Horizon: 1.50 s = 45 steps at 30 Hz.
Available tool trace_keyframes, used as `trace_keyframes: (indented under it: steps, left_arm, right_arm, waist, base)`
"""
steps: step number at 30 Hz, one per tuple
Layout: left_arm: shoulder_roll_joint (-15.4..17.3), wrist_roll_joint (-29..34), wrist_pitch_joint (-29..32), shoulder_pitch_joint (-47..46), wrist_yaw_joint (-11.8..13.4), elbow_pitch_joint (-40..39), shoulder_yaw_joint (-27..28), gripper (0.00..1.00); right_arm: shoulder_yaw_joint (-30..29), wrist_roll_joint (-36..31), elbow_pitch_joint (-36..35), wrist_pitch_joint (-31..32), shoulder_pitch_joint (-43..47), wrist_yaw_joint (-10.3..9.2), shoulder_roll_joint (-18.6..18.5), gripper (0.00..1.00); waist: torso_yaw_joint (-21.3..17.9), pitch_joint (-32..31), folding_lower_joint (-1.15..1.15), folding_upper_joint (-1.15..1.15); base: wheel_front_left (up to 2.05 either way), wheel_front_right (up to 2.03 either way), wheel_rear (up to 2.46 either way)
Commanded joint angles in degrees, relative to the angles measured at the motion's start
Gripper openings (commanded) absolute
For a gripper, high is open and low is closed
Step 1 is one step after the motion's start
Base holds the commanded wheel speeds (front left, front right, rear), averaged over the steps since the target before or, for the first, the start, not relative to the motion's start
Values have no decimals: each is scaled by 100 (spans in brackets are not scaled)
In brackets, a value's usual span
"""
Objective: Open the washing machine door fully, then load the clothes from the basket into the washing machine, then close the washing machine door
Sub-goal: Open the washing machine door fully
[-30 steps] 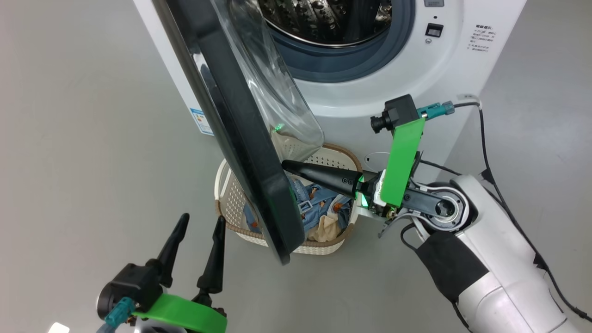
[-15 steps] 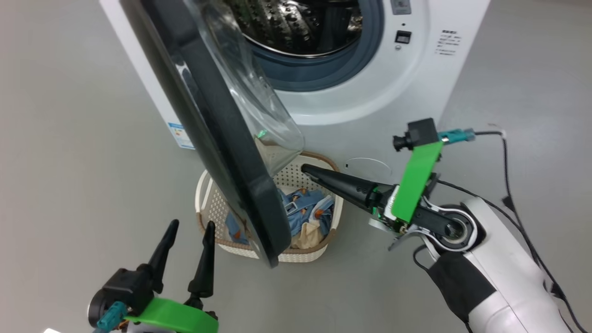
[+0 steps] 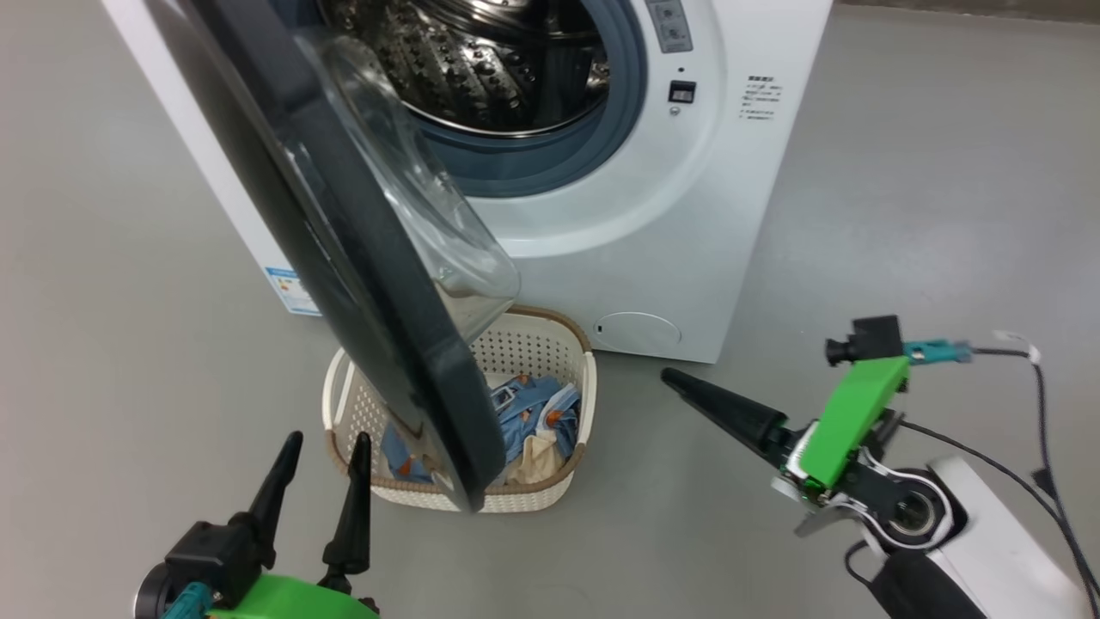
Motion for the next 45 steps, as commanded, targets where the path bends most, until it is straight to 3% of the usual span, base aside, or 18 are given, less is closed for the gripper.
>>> trace_keyframes:
  steps: [1,17,33,45]
  left_arm:
    - [107,38,-37,-44,-9,-161,231,100]
    - [99,59,-37,226,-9,-264,469,100]
    - [46,68,-37,349,-9,-262,547,100]
    - [33,54,-37,392,-9,-188,562,100]
  right_arm:
    - [-20,15,-140,-163,120,10,-110,100]
    - [-433,-49,-177,-1244,1166,10,-885,100]
    - [26,-434,203,-2123,1653,10,-1478,100]
    - [576,-954,312,-3450,1772,10,-1849,100]
  waist:
    - [-101,-64,0,0]
    - [-426,-226,0,0]
    - [-571,-272,0,0]
    - [-562,-344,0,0]
  base:
    - [0,0,0]
    - [0,0,0]
    - [0,0,0]
    - [0,0,0]
